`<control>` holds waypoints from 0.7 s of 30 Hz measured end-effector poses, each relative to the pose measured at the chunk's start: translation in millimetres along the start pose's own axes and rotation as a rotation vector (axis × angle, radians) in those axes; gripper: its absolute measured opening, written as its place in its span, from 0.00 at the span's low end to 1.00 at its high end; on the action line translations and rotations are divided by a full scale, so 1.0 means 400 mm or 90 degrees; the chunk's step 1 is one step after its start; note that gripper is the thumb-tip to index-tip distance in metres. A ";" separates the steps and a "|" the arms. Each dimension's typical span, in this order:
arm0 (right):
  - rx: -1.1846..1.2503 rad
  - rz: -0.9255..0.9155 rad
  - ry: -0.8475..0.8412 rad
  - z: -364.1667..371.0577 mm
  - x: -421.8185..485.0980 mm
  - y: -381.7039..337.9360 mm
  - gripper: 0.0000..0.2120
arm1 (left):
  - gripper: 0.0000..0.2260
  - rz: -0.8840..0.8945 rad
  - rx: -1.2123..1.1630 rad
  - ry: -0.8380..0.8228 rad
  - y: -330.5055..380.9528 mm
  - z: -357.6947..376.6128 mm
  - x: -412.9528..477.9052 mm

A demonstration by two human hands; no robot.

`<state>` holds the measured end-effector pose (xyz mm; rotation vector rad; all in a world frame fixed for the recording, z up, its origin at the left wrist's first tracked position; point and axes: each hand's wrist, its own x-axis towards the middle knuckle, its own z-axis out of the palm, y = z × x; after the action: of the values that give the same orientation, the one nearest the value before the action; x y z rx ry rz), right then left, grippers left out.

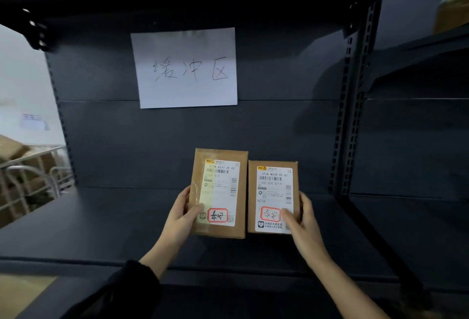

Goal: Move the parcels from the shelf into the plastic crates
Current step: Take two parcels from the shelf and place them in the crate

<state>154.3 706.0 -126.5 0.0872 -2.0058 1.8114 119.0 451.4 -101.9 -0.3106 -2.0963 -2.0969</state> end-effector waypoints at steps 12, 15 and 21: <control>0.035 -0.032 -0.102 0.214 -0.028 -0.049 0.22 | 0.17 0.035 0.000 0.127 0.040 -0.223 -0.109; 0.048 -0.035 -0.131 0.301 -0.055 -0.075 0.21 | 0.16 0.049 0.001 0.155 0.058 -0.311 -0.156; 0.068 -0.053 -0.188 0.509 -0.151 -0.135 0.22 | 0.18 0.068 0.007 0.229 0.099 -0.524 -0.282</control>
<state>171.0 488.2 -107.8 0.4898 -2.0604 1.9428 231.0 237.9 -91.9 -0.0361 -1.8392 -1.9122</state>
